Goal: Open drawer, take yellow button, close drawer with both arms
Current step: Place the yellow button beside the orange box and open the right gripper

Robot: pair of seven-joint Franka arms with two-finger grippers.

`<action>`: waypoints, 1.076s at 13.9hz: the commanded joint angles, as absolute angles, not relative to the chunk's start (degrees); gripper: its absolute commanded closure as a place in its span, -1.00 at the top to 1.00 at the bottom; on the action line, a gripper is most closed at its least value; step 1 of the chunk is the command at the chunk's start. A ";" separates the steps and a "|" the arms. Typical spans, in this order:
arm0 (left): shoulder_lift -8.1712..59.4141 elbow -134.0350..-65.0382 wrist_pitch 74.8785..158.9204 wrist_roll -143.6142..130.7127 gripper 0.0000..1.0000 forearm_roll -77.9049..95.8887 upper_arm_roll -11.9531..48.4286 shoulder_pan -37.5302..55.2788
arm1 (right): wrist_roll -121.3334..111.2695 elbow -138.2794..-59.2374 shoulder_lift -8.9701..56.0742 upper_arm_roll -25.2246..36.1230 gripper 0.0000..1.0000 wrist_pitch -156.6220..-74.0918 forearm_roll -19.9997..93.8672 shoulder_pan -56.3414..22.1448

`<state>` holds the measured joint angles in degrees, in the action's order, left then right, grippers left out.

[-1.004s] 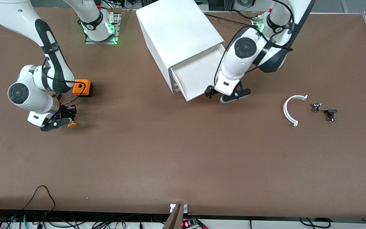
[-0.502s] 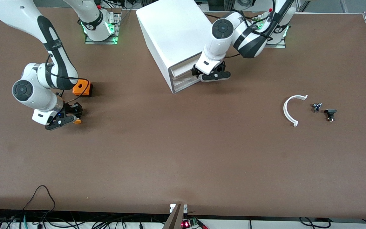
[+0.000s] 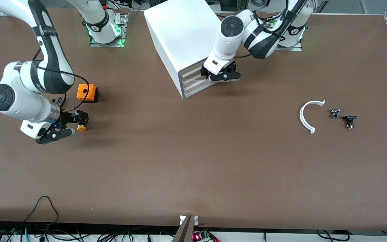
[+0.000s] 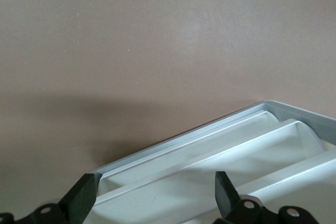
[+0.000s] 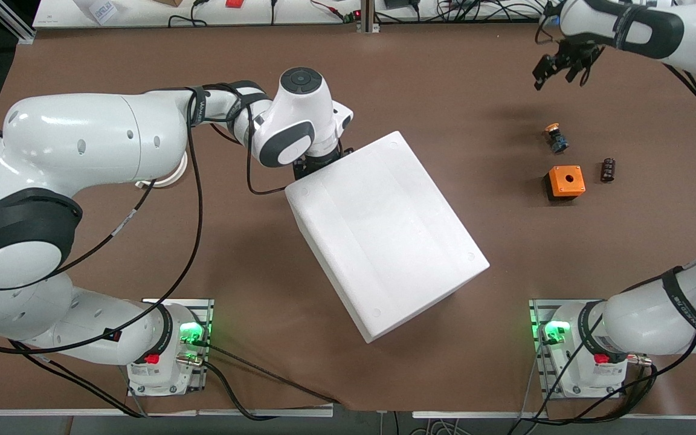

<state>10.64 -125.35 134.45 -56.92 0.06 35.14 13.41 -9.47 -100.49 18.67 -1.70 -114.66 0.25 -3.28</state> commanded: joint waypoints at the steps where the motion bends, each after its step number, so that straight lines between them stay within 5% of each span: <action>1: 8.17 -126.56 133.07 -56.07 1.00 0.44 36.65 10.91 | -0.99 -91.70 17.67 -5.00 1.00 -104.10 -0.35 -2.46; 7: 8.26 -121.92 136.23 -55.90 1.00 -0.44 31.31 2.90 | 9.58 -83.93 11.53 -7.56 1.00 -93.78 -2.20 -2.55; 10: 7.56 -117.61 134.92 -55.81 1.00 -0.53 25.51 2.03 | 9.05 -83.94 8.09 -2.04 1.00 -90.63 -2.28 -2.55; 15: 5.89 -108.47 119.82 -31.60 1.00 0.35 17.50 -0.53 | -0.95 -86.65 5.90 8.08 1.00 -88.76 -1.67 -2.73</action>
